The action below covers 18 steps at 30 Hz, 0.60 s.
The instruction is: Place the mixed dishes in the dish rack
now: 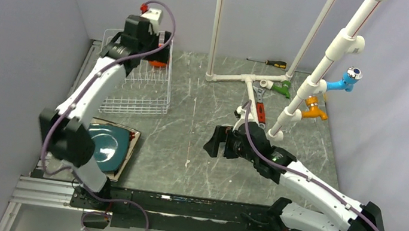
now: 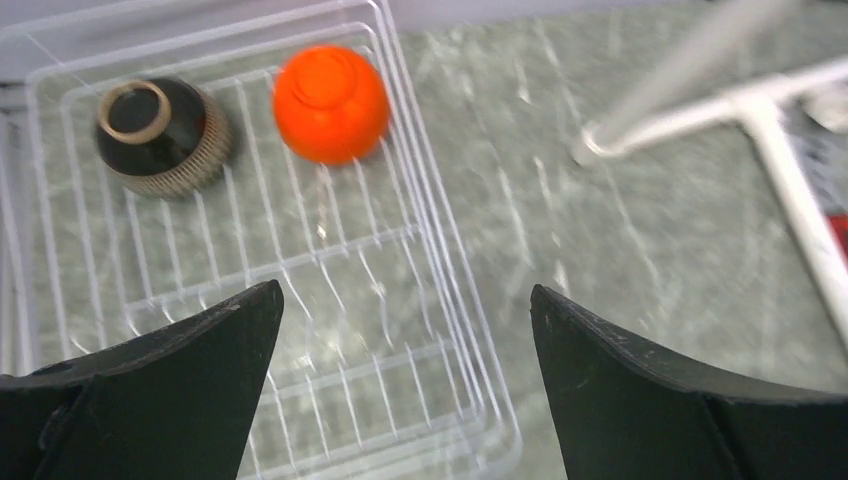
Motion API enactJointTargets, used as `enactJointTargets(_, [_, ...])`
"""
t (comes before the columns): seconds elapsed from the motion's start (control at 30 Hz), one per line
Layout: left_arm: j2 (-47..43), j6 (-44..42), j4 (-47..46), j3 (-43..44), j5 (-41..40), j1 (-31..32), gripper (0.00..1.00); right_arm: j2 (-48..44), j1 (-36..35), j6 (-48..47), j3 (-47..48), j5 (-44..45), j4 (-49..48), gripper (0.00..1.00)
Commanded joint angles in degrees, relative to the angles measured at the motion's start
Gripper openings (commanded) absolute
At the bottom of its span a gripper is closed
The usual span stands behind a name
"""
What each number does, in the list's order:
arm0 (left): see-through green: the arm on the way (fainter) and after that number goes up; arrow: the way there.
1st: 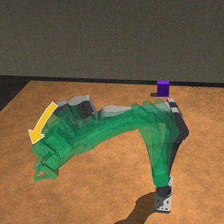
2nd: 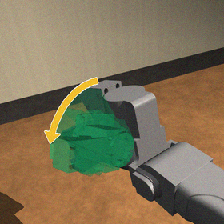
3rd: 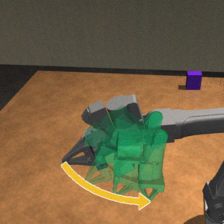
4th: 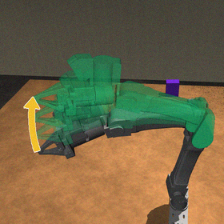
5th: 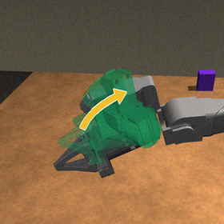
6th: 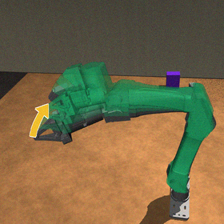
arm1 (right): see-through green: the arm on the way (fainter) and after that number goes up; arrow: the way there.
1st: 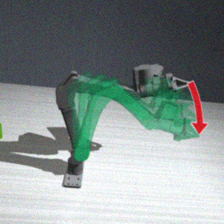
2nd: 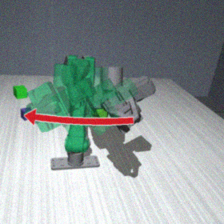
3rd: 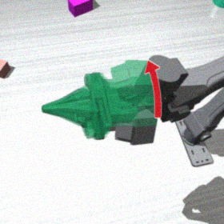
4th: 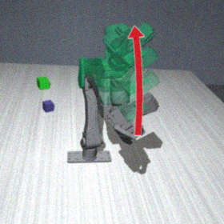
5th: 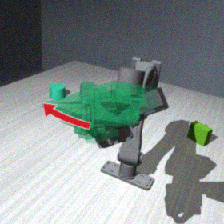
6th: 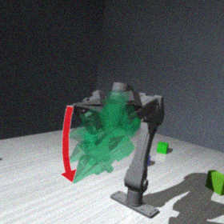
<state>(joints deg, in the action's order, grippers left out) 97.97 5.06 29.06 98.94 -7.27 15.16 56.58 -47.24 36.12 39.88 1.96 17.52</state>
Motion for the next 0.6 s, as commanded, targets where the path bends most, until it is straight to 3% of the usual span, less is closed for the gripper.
enactJointTargets(0.0, [-12.6,9.2,1.6,-14.3,14.0,0.0,0.99,2.4,-0.8,-1.3,3.8,-3.6,0.7,0.99])
enactJointTargets(0.27, [-31.9,11.3,8.1,-36.6,17.3,0.2,0.99,8.0,-11.8,1.0,5.8,2.8,-1.2,0.99])
enactJointTargets(0.4, [-37.4,11.9,13.4,-41.6,15.6,0.3,0.99,11.7,-14.3,3.7,5.5,-0.5,-6.7,0.99])
enactJointTargets(0.57, [-41.7,14.9,20.8,-42.4,7.5,0.3,0.99,15.4,-14.6,8.6,5.2,-3.3,-15.0,0.99])
